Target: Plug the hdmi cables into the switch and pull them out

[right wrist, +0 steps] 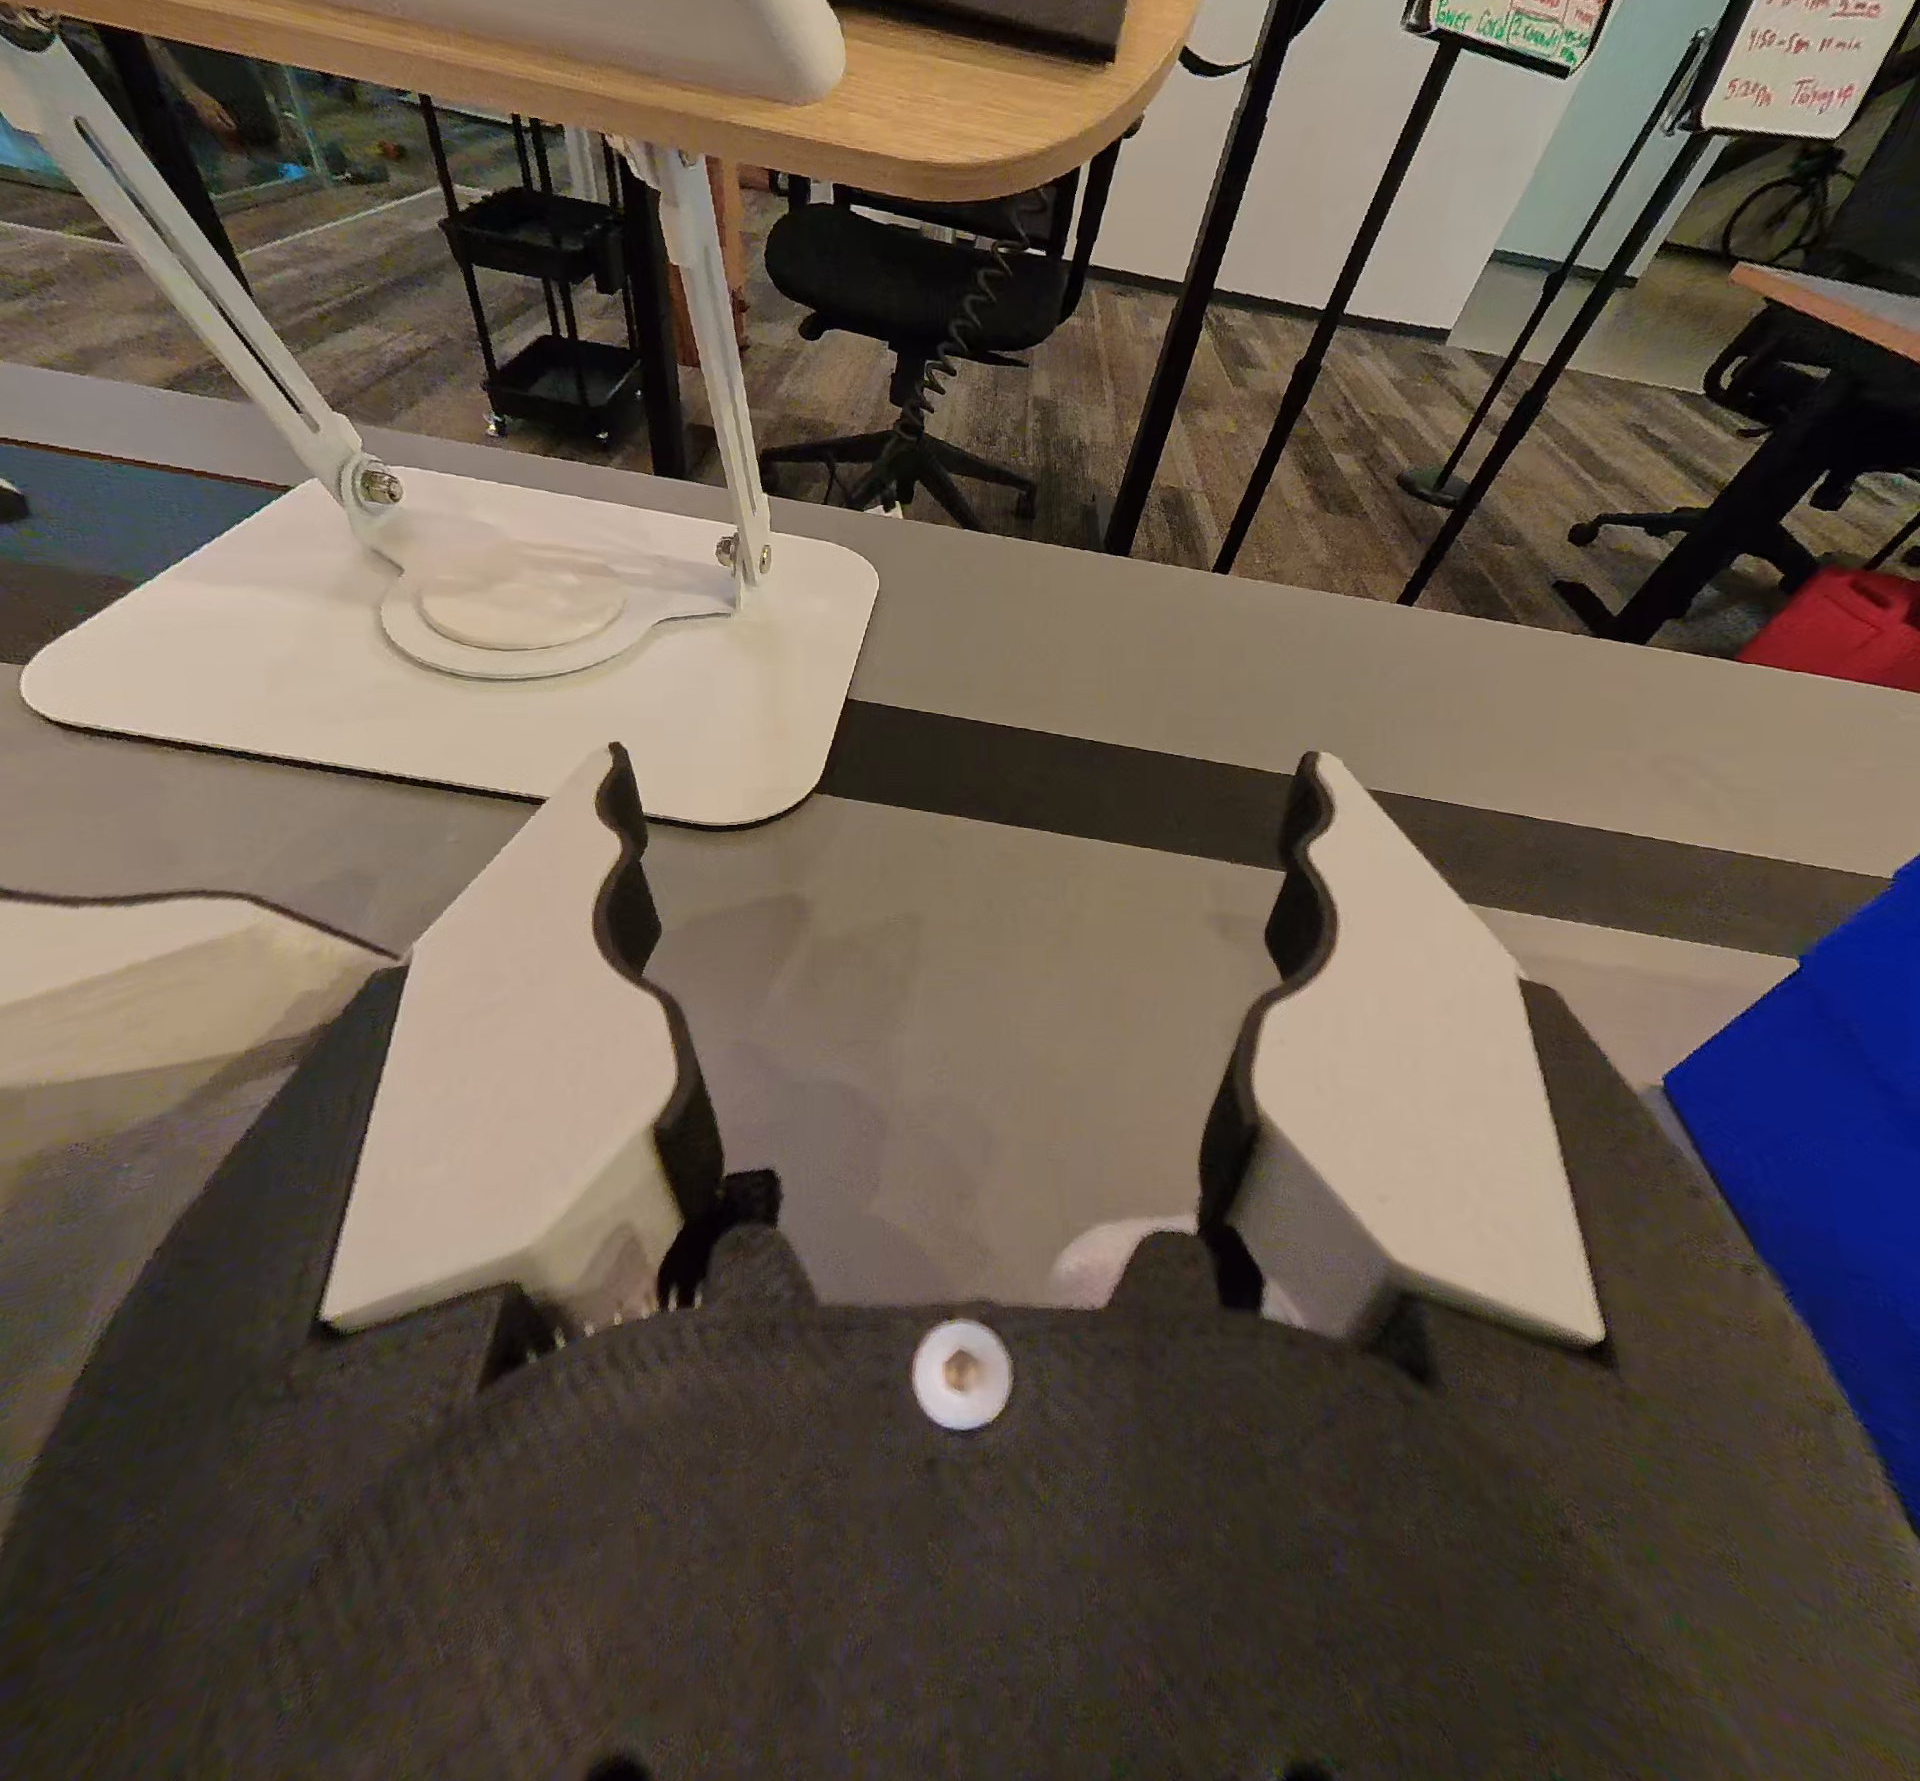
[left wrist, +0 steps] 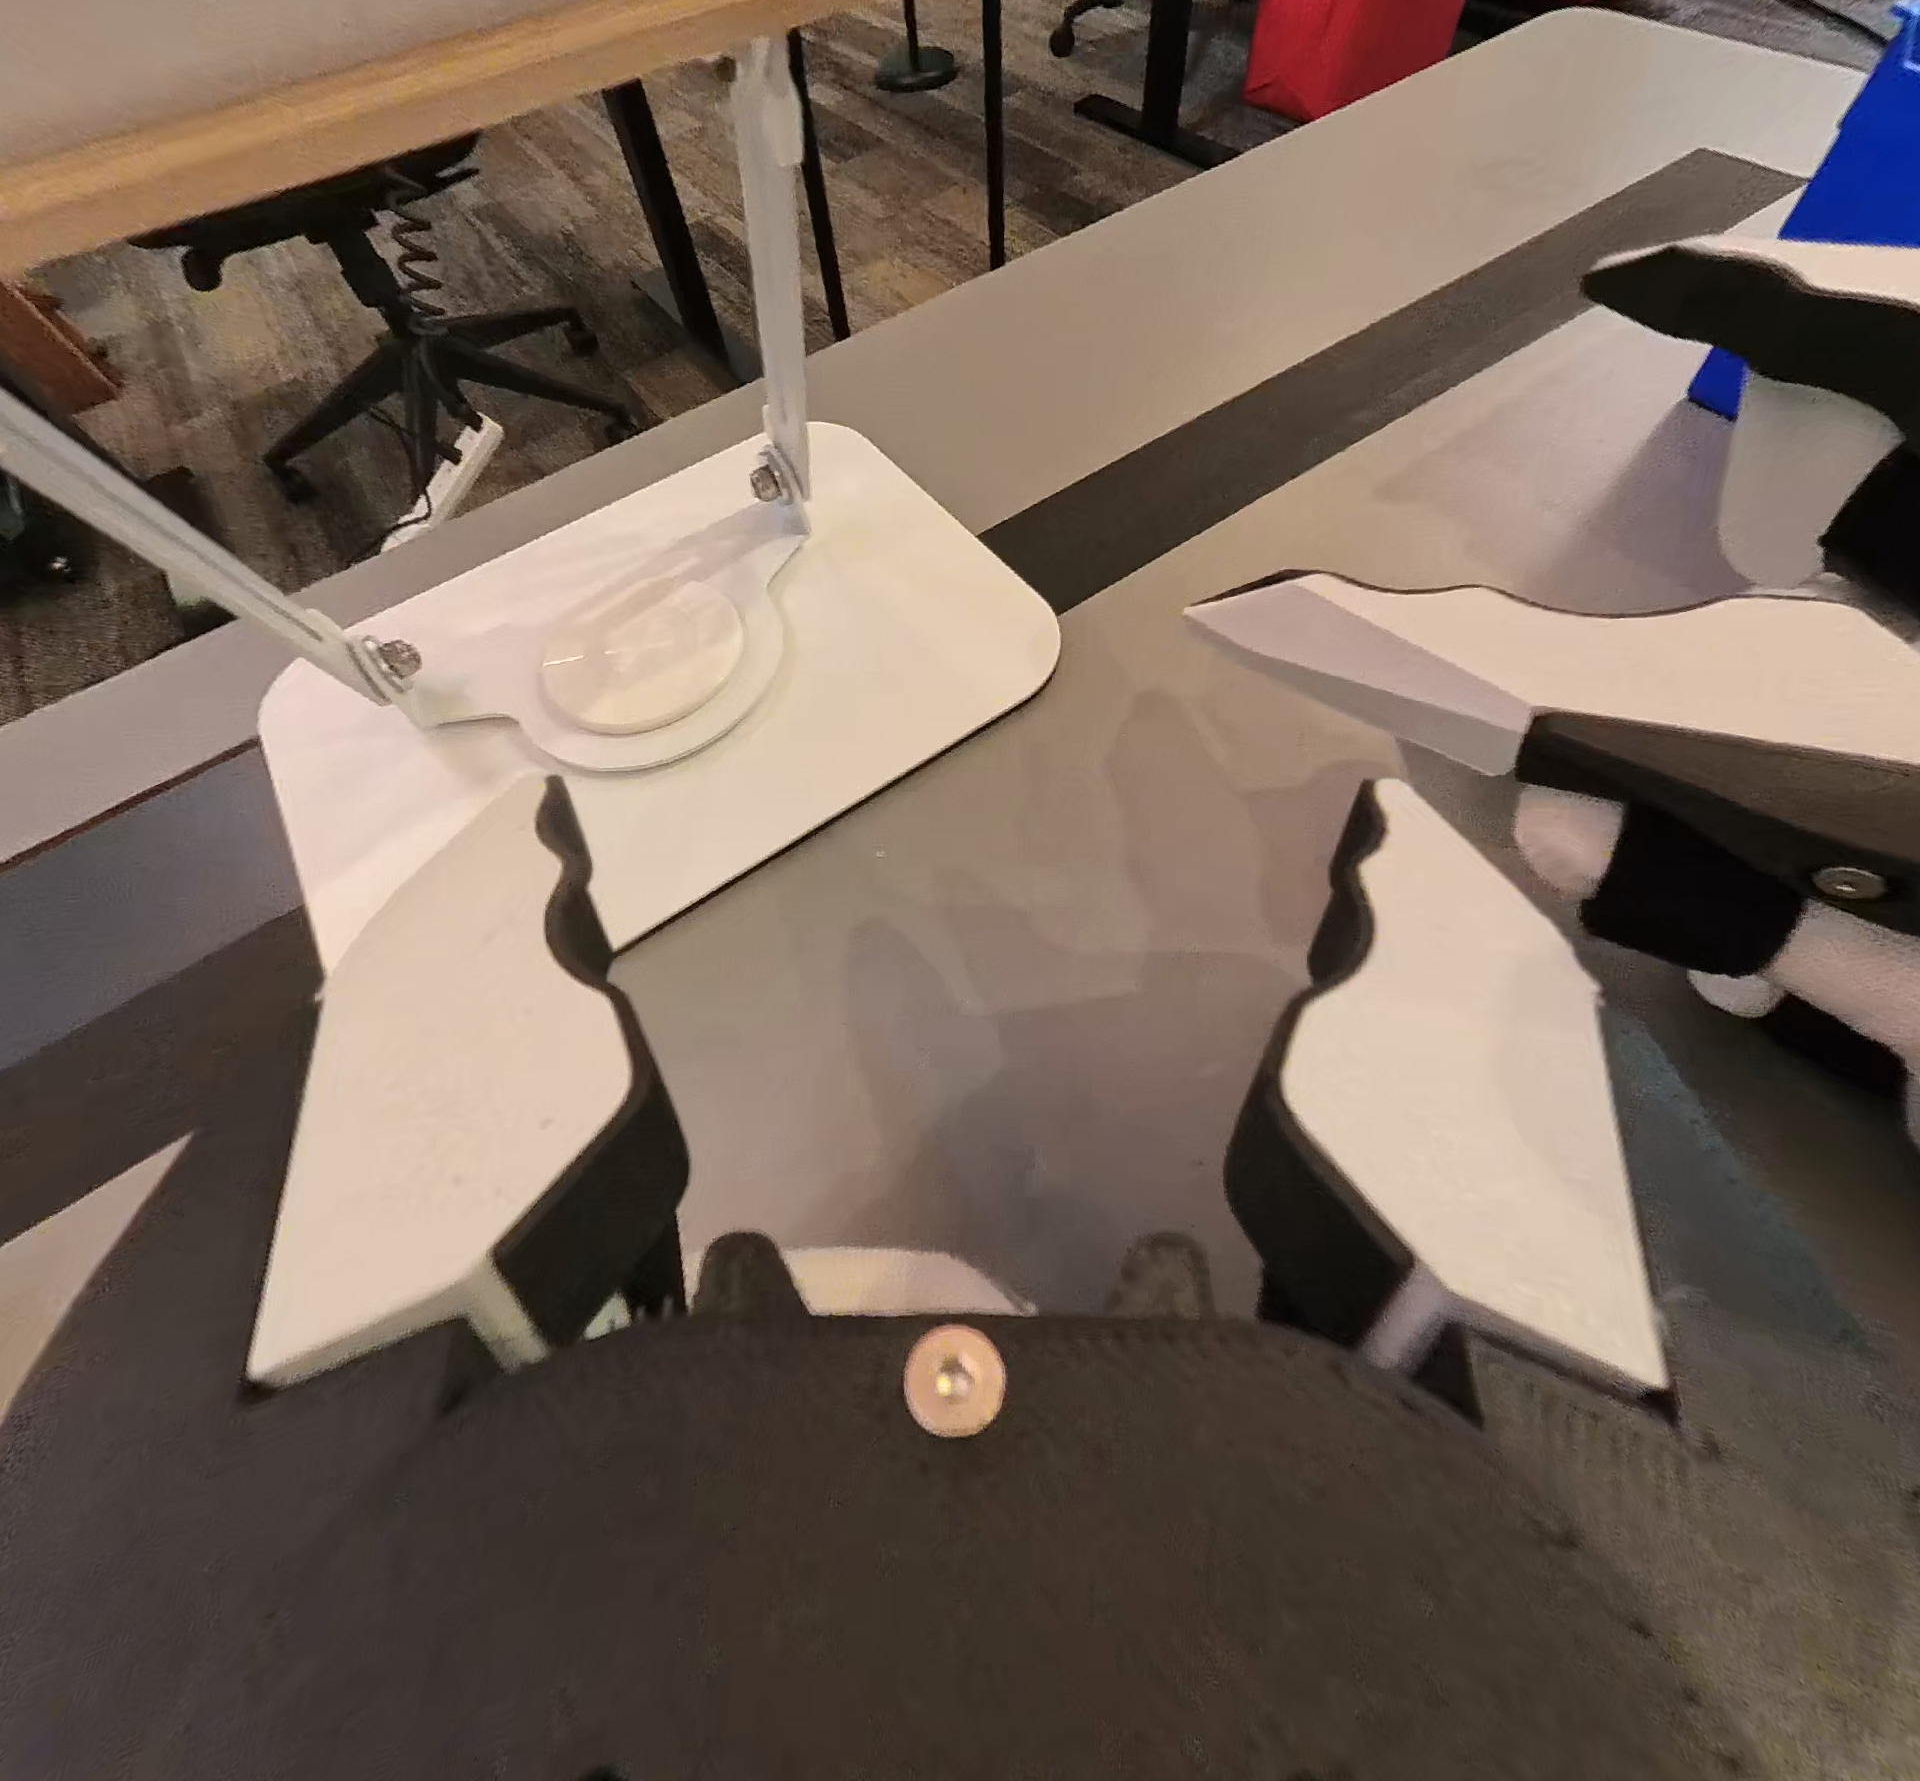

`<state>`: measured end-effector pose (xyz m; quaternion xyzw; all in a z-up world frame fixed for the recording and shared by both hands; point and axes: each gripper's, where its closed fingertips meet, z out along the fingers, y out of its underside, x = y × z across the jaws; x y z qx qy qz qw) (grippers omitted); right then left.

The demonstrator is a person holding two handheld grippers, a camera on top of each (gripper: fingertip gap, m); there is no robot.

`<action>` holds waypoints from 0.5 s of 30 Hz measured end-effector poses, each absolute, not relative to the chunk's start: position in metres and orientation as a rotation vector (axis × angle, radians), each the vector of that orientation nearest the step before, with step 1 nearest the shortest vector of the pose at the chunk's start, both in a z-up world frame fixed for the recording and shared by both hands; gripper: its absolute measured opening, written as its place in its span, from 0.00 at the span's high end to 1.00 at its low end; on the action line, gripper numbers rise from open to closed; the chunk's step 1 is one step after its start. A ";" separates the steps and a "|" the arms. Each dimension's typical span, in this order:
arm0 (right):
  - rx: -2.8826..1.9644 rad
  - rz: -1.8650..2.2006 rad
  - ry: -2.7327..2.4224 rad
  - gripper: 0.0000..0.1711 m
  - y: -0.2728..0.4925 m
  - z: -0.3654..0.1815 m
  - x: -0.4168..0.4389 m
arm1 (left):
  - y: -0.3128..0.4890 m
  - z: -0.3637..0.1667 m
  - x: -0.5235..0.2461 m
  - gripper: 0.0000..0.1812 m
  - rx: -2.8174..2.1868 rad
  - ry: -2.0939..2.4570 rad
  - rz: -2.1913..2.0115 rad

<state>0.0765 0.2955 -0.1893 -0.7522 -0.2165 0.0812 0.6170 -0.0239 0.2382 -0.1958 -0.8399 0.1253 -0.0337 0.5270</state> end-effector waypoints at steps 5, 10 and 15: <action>-1.729 0.191 -0.503 0.31 0.296 -0.189 0.076 | 0.241 -0.188 -0.049 0.33 -1.976 0.236 -0.029; -1.697 0.191 -0.559 0.46 0.292 -0.187 0.068 | 0.237 -0.168 -0.066 0.71 -1.869 0.172 -0.031; -1.647 0.223 -0.667 1.00 0.279 -0.184 0.057 | 0.234 -0.165 -0.068 1.00 -1.830 0.231 0.029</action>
